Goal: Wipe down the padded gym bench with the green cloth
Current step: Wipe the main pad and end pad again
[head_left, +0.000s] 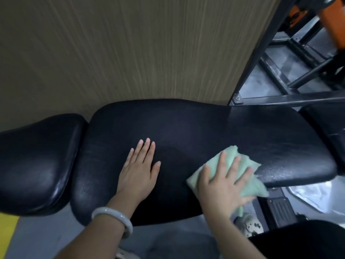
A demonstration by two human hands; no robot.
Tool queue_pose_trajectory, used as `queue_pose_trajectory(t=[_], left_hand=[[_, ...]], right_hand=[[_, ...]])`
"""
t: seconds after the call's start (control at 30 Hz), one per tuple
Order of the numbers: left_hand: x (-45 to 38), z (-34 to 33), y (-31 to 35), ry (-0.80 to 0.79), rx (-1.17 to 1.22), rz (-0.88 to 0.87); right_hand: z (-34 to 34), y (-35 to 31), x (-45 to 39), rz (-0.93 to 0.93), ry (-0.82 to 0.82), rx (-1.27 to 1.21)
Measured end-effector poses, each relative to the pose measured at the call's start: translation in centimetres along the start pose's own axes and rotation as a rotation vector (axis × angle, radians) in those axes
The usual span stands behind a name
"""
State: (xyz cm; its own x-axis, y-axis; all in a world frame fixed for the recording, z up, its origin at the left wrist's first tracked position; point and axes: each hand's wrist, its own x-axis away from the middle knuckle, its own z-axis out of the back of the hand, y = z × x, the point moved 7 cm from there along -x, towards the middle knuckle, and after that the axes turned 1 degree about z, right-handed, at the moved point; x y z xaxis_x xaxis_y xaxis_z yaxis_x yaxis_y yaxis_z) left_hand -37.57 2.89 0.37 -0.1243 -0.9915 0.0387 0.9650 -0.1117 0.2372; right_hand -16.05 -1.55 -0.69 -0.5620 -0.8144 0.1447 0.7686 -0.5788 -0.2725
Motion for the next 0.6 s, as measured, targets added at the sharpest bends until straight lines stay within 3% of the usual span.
queue_pose_trajectory(t=[0.23,0.6], left_hand=[[1.8,0.0,-1.5,0.023,0.022,0.003],[2.0,0.0,-1.7,0.138,0.028,0.003]], right_hand=[[-2.3,-5.6,7.6,0.184,-0.021,-0.054],[2.5,1.0,-5.5,-0.059,-0.039,0.129]])
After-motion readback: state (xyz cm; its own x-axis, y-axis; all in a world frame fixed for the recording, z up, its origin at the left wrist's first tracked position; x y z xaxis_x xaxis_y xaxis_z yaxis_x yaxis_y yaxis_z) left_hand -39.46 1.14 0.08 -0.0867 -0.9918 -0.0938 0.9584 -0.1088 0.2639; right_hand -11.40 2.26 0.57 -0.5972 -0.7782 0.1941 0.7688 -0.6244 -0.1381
